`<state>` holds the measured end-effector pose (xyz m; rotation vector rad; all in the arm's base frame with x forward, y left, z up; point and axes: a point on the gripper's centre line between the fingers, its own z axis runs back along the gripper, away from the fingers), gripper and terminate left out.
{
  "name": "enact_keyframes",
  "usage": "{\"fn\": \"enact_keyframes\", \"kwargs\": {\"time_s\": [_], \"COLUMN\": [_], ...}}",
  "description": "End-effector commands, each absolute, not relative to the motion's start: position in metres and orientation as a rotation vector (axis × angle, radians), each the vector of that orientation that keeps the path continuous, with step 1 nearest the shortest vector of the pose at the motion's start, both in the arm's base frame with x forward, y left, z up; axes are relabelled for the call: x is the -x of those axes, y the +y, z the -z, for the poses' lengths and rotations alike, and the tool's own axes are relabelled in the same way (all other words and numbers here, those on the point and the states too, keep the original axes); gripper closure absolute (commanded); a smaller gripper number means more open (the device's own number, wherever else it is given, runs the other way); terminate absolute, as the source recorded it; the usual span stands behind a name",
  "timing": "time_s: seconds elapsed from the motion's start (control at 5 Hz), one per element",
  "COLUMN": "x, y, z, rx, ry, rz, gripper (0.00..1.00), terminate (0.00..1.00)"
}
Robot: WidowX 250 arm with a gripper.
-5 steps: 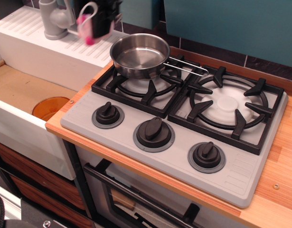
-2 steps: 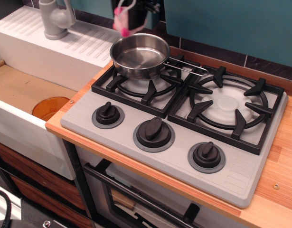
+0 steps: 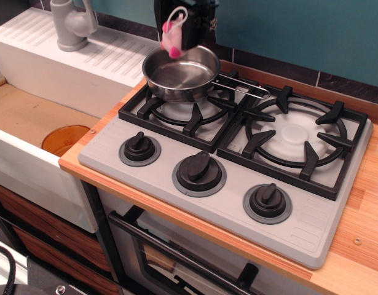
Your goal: Put stuffedpig in pan
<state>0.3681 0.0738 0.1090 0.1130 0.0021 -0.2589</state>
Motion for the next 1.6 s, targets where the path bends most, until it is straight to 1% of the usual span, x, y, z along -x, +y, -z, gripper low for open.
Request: {"fn": "enact_keyframes", "kwargs": {"time_s": [0.0,0.4,0.6,0.8,1.0,1.2,1.4], "x": [-0.368,-0.361,-0.359,-0.359,-0.360,-0.364,-0.366], "y": [0.074,0.072,0.071,0.071,0.070,0.071,0.070], "z": [-0.135,-0.145,-0.149,-0.148,-0.146,-0.143,-0.140], "rx": [-0.155,-0.159,-0.147,-0.123,-0.119,-0.130,-0.142], "ry": [-0.050,-0.040,-0.041,-0.054,-0.059,-0.039,-0.030], "rz": [0.250,0.242,0.241,0.253,0.257,0.254,0.251], "gripper": [0.00,0.00,0.00,0.00,0.00,0.00,0.00], "terminate": [0.00,0.00,0.00,0.00,0.00,0.00,1.00]}}
